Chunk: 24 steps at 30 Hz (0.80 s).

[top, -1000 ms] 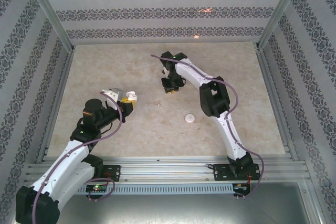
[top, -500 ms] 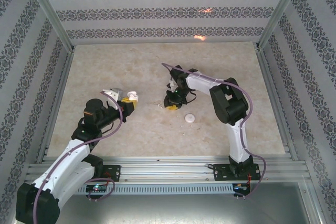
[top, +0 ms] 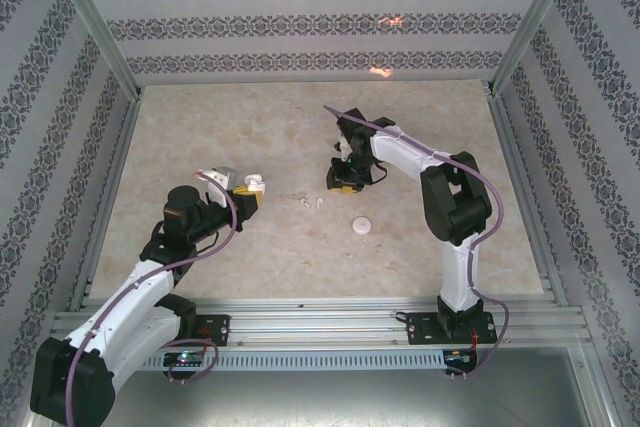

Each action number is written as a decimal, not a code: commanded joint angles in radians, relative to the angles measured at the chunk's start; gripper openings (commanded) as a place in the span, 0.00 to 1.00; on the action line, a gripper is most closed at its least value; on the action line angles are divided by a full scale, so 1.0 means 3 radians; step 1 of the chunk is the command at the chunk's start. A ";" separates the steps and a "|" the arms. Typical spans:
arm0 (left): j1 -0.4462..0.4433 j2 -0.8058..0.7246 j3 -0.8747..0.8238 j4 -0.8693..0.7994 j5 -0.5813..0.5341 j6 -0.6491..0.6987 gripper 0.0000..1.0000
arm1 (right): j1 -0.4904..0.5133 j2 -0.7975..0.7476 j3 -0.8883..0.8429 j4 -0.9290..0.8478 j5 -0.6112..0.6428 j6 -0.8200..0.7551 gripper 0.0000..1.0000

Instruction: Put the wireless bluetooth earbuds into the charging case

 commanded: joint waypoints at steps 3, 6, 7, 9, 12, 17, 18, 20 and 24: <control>0.0037 0.0167 0.0007 0.0377 0.0095 -0.0051 0.00 | 0.0283 0.0092 0.0342 -0.0186 0.0213 0.0106 0.38; 0.0036 0.0225 0.0017 0.0416 0.0117 -0.0060 0.00 | 0.0345 0.0286 0.0514 -0.0263 0.0271 0.0155 0.36; 0.0035 0.0232 0.0030 0.0403 0.0130 -0.0050 0.00 | 0.0359 0.0363 0.0565 -0.0306 0.0280 0.0168 0.35; 0.0038 0.0221 0.0051 0.0354 0.0145 -0.0023 0.00 | 0.0386 0.0470 0.0635 -0.0363 0.0317 0.0167 0.34; 0.0035 0.0178 0.0055 0.0287 0.0151 0.0016 0.00 | 0.0436 0.0555 0.0681 -0.0387 0.0416 0.0160 0.33; 0.0039 0.0084 0.0013 0.0256 0.0150 0.0005 0.00 | 0.0499 0.0650 0.0678 -0.0400 0.0577 0.0143 0.34; 0.0035 0.0066 0.0003 0.0253 0.0155 0.0002 0.00 | 0.0508 0.0676 0.0674 -0.0408 0.0603 0.0128 0.33; 0.0037 0.0031 -0.0012 0.0243 0.0155 -0.0004 0.00 | 0.0515 0.0711 0.0667 -0.0419 0.0616 0.0111 0.32; 0.0036 -0.0044 -0.0038 0.0214 0.0152 -0.0014 0.00 | 0.0528 0.0742 0.0652 -0.0435 0.0653 0.0077 0.26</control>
